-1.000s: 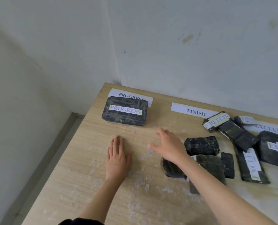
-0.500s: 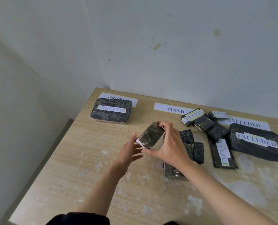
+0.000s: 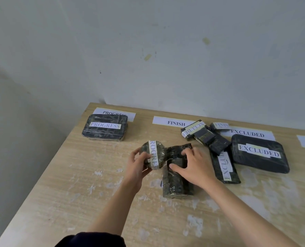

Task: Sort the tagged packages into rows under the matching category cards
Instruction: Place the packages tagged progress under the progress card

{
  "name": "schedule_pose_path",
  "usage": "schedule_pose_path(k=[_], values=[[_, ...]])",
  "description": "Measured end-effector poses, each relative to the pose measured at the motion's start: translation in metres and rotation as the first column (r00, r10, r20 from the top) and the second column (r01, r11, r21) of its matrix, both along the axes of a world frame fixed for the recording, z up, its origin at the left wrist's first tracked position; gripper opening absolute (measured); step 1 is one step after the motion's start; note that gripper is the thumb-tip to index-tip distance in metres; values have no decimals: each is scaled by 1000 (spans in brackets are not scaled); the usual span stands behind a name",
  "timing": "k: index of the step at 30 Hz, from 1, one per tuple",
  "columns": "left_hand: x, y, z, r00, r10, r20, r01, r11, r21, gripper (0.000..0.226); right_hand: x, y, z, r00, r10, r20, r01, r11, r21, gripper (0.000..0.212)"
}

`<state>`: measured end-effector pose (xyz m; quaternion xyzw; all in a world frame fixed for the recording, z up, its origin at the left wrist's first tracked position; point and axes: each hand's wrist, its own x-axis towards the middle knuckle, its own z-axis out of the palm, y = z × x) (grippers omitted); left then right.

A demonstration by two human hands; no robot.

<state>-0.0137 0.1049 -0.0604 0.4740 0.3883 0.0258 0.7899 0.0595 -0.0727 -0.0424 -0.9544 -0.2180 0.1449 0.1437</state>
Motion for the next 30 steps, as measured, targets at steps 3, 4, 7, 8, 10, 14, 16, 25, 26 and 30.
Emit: schedule_pose_path(k=[3, 4, 7, 8, 10, 14, 16, 25, 26, 30], values=[[-2, 1, -15, 990, 138, -41, -141, 987, -84, 47, 0, -1, 0, 983, -35, -181, 24, 998, -63, 83], [-3, 3, -20, 980, 188, -63, -194, 975, -105, 49, -1, 1, -1, 978, -40, -202, 25, 997, -76, 88], [-7, 11, -30, 924, 356, -139, -371, 922, -108, 46, -5, 12, -1, 982, -50, -180, 27, 991, -129, 92], [-10, 15, -32, 898, 410, -161, -429, 897, -108, 44, -6, 17, 0, 989, -51, -142, 33, 991, -129, 88], [-15, 26, -34, 857, 482, -182, -502, 860, -89, 41, -7, 25, 5, 995, -70, -74, 64, 995, -79, 77], [-24, 49, -35, 813, 563, -147, -566, 824, 21, 43, 2, 31, 7, 998, -24, -53, 17, 991, -132, 82], [-27, 61, -32, 783, 610, -123, -606, 792, 73, 48, 4, 32, 2, 997, -29, -66, 16, 981, -195, 94], [-34, 123, -39, 684, 701, -201, -638, 709, 299, 53, -10, 39, -14, 994, -104, -34, 94, 972, -214, 92], [-34, 124, -40, 684, 701, -202, -640, 710, 295, 53, -10, 39, -15, 994, -103, -24, 96, 973, -209, 91], [-30, 114, -35, 667, 683, -298, -505, 708, 493, 71, -12, 39, -11, 995, -101, -15, 98, 984, -150, 80]])
